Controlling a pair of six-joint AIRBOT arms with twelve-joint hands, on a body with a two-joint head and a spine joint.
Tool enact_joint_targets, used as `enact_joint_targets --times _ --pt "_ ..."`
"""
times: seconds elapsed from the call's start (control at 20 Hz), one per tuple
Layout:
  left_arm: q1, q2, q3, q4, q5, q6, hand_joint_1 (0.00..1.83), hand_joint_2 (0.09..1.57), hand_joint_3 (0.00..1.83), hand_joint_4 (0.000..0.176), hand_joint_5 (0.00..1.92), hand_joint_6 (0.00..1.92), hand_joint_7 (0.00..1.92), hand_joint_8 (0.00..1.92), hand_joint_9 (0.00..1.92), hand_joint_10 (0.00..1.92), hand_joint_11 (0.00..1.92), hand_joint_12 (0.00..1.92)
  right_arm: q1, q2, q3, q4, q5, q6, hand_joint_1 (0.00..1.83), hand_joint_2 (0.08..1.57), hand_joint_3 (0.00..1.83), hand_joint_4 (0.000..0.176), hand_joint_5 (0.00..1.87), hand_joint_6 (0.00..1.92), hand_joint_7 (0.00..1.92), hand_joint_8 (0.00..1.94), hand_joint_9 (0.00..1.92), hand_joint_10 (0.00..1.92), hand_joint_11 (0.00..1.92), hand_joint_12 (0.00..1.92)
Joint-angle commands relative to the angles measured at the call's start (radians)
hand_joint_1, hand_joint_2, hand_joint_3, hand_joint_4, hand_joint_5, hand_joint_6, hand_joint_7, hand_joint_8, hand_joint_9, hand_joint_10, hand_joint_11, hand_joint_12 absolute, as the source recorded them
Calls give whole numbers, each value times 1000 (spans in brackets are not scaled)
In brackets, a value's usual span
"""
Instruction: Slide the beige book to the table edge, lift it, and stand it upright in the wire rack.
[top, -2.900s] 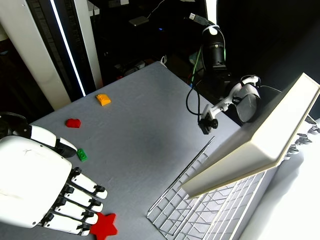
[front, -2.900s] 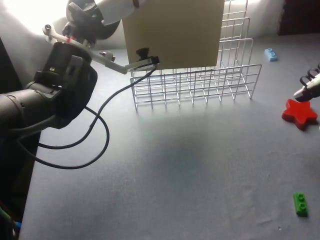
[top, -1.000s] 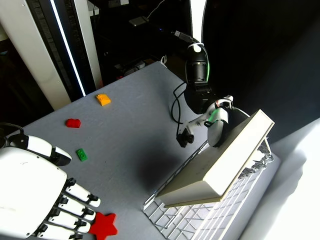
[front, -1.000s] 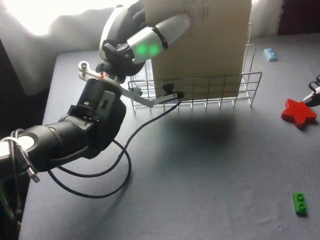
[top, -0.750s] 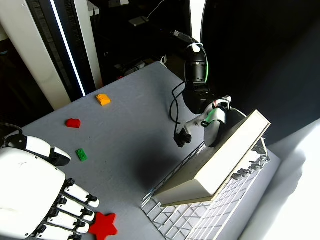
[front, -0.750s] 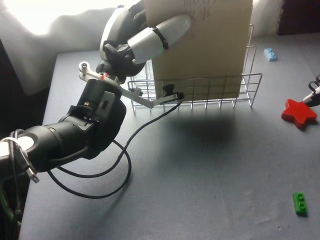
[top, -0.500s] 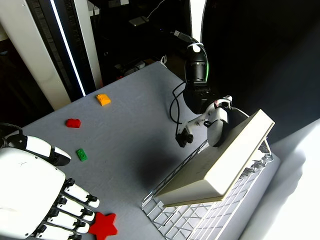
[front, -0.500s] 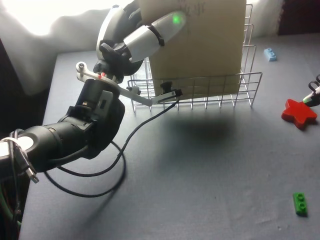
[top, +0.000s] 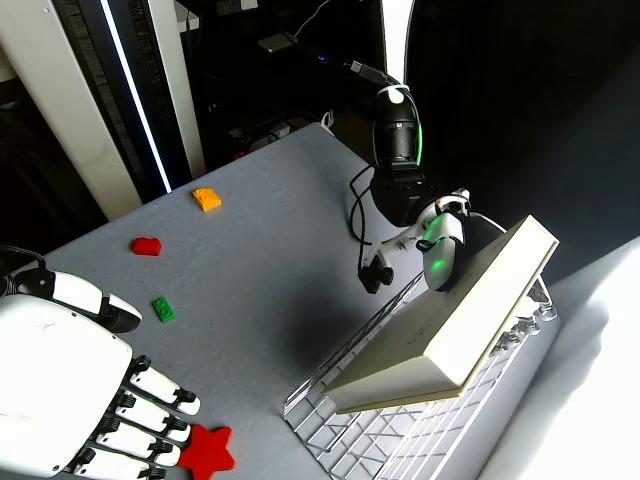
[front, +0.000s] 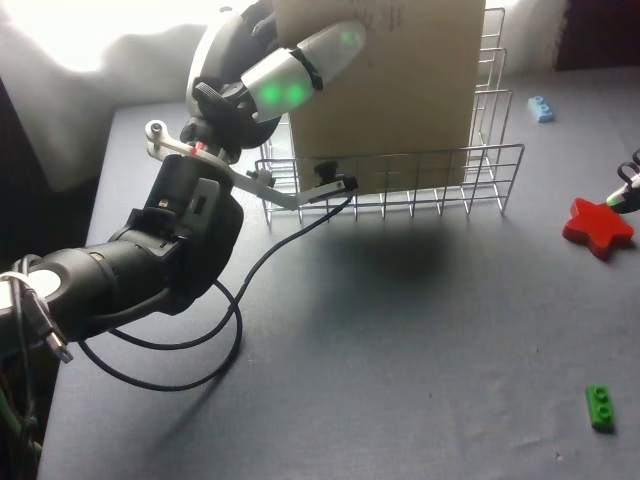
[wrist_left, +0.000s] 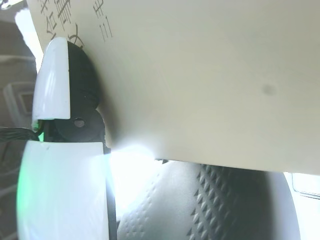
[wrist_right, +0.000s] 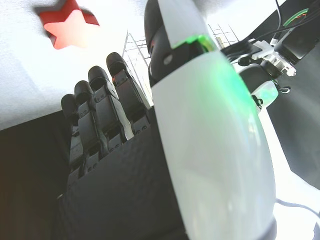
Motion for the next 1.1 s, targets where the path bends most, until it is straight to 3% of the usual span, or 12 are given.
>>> enact_joint_targets --times 0.0,0.15,0.25,0.4,0.45,0.5,0.55,0.6,0.65,0.7,0.85,1.05 --pt "-1 15 8 -5 -123 -17 1334 1228 2 0 828 1249 655 1402 679 1508 647 1438 7 9 4 -9 -70 -1 187 1208 0 0 222 4 224 5 222 5 0 620" --pt "-1 17 10 -5 -123 -17 1336 1214 0 0 875 1245 706 1309 666 1479 512 1405 7 9 4 -9 -70 -1 155 1218 2 0 181 0 172 0 175 0 0 520" --pt "-1 18 10 -5 -123 -17 1204 1214 0 0 886 1261 695 1299 626 947 450 1378 7 9 4 -9 -70 -1 161 1218 1 0 195 4 197 7 199 7 0 553" --pt "-1 20 9 -5 -123 -17 1213 1187 2 0 941 1196 729 1205 698 580 448 1239 7 9 4 -9 -70 -1 146 1224 2 0 182 0 181 2 184 3 0 515" --pt "-1 21 9 -5 -123 -17 1161 1148 0 0 936 1071 733 658 697 473 420 1182 6 10 4 -9 -69 -1 166 1216 0 0 203 6 199 6 199 6 0 563" --pt "-1 21 9 -5 -123 -17 1146 1139 5 0 924 1064 800 339 706 367 382 1158 6 10 4 -9 -69 -1 184 1212 0 0 211 6 208 7 206 7 0 579" --pt "0 21 9 -5 -123 -17 1137 1146 0 0 907 1084 817 156 710 265 350 1181 6 10 4 -9 -69 -1 181 1214 0 0 205 3 204 3 200 3 0 577" --pt "0 21 9 -5 -123 -17 1078 1076 0 0 721 559 737 53 657 166 284 1177 6 10 4 -9 -69 -1 182 1213 0 0 200 0 201 2 199 2 0 575" --pt "0 21 9 -6 -123 -17 1045 1058 0 0 683 262 673 11 620 87 225 1173 6 10 4 -9 -69 -1 192 1211 0 0 197 0 193 0 193 1 0 563" --pt "0 21 10 -6 -123 -17 1024 1047 0 0 664 111 617 1 583 36 179 1144 6 10 4 -9 -69 -1 192 1212 0 0 201 2 196 2 196 2 0 561" --pt "0 23 11 -6 -123 -17 966 1015 0 0 544 4 447 0 449 0 6 1114 7 10 4 -9 -69 -2 179 1218 0 0 184 0 181 0 185 1 0 553" --pt "1 34 10 -6 -122 -17 798 1022 1 0 362 1 277 2 253 1 0 662 6 10 4 -9 -69 -2 183 1222 2 0 185 1 190 1 189 1 0 537"
